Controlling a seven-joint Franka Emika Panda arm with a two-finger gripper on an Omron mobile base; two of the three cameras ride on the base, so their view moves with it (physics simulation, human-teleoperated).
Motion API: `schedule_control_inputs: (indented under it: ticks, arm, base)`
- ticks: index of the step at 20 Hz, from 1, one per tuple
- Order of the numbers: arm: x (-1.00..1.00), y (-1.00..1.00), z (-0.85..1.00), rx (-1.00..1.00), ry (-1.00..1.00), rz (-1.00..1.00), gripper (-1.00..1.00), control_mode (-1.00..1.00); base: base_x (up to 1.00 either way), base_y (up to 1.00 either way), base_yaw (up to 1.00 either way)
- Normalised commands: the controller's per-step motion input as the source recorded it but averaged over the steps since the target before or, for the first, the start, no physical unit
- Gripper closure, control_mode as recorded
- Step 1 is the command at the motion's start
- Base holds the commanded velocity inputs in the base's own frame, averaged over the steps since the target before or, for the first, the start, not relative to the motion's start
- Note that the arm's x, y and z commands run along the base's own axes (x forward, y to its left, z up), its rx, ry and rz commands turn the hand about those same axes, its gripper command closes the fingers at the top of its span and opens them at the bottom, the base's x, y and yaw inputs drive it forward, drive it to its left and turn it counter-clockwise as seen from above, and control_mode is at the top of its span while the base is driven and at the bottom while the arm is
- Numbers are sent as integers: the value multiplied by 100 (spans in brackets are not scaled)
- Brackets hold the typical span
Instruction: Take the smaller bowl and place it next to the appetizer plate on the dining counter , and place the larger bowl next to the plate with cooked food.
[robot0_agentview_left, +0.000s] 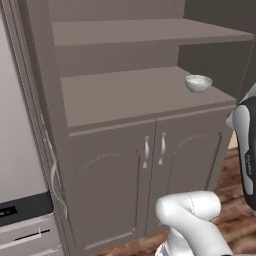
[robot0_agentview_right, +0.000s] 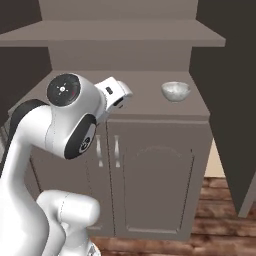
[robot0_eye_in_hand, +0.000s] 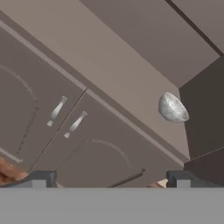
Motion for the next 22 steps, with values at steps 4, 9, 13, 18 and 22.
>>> schedule_control_inputs:
  ticks: [4, 9, 13, 18, 22]
  arm:
    - [0, 0, 0, 0, 0, 0, -100, 100]
    - [0, 0, 0, 0, 0, 0, -100, 100]
    - [0, 0, 0, 0, 0, 0, -100, 100]
    - [2, 0, -17, 0, -1, -7, -100, -100]
    - [19, -21, -37, 0, 0, -16, -100, -100]
  base:
    - [50, 0, -14]
    - [60, 0, -13]
    - [39, 0, -12]
    - [0, 0, -10]
    - [0, 0, 0]
